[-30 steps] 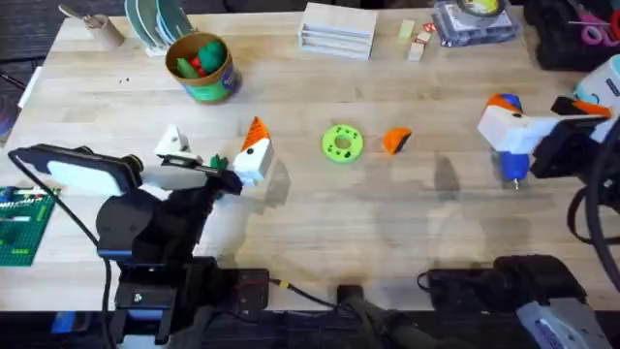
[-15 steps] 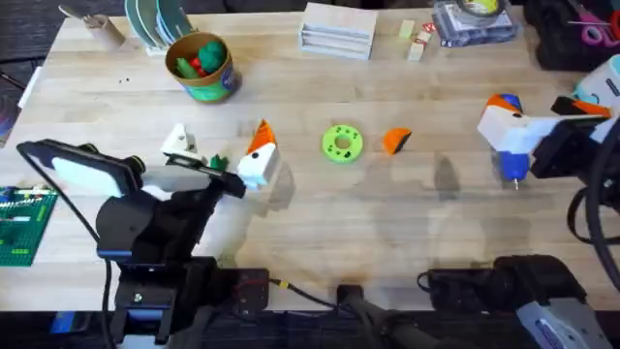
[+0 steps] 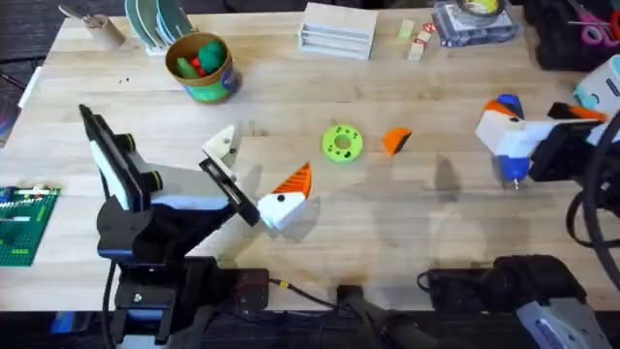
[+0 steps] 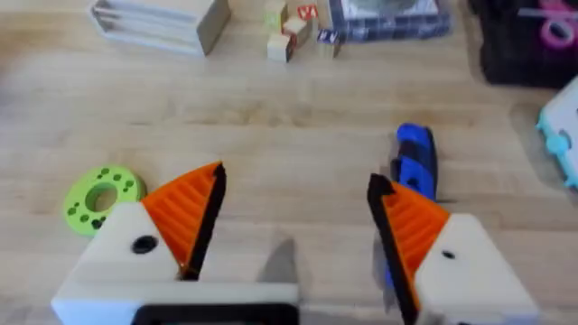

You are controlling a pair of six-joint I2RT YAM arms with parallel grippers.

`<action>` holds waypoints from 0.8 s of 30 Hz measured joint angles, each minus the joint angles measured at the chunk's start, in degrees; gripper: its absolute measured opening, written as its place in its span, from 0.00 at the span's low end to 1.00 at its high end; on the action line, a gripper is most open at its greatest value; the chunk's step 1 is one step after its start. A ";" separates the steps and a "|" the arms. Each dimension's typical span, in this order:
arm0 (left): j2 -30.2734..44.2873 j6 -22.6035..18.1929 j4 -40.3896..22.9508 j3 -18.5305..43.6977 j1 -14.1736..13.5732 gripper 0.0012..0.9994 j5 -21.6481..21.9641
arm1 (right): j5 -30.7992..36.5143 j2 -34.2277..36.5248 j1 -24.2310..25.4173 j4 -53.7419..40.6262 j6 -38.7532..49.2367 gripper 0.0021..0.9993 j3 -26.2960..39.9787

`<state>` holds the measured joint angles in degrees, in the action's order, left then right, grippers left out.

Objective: Pick up the gripper from the table and insert it into the empty holder that is missing its gripper. Then pick up a screw, insert it into the mounting hole, and use the screwdriver to tighten it. Finally, clean up the table by picking up the vegetable and placing it into the bucket.

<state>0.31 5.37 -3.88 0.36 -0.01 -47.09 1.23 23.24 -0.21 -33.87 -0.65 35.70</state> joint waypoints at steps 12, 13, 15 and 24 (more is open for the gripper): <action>-0.01 -2.39 -1.69 0.00 0.00 0.99 -12.99 | -5.48 0.82 -0.04 -4.89 -5.36 0.99 0.32; 0.00 -2.66 -1.75 0.00 0.00 0.99 -13.61 | -5.96 1.76 -0.14 -6.14 -4.97 0.99 0.64; -0.01 -3.12 -1.93 0.00 0.00 0.99 -14.70 | -6.68 4.37 -0.75 -8.40 -3.91 0.99 1.70; -0.01 -3.72 -2.16 0.00 0.00 0.99 -16.20 | -7.37 22.50 -9.92 -11.54 2.55 0.99 9.84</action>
<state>0.30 1.65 -6.04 0.36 -0.01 -63.29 -6.13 45.74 -10.13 -45.42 1.89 45.55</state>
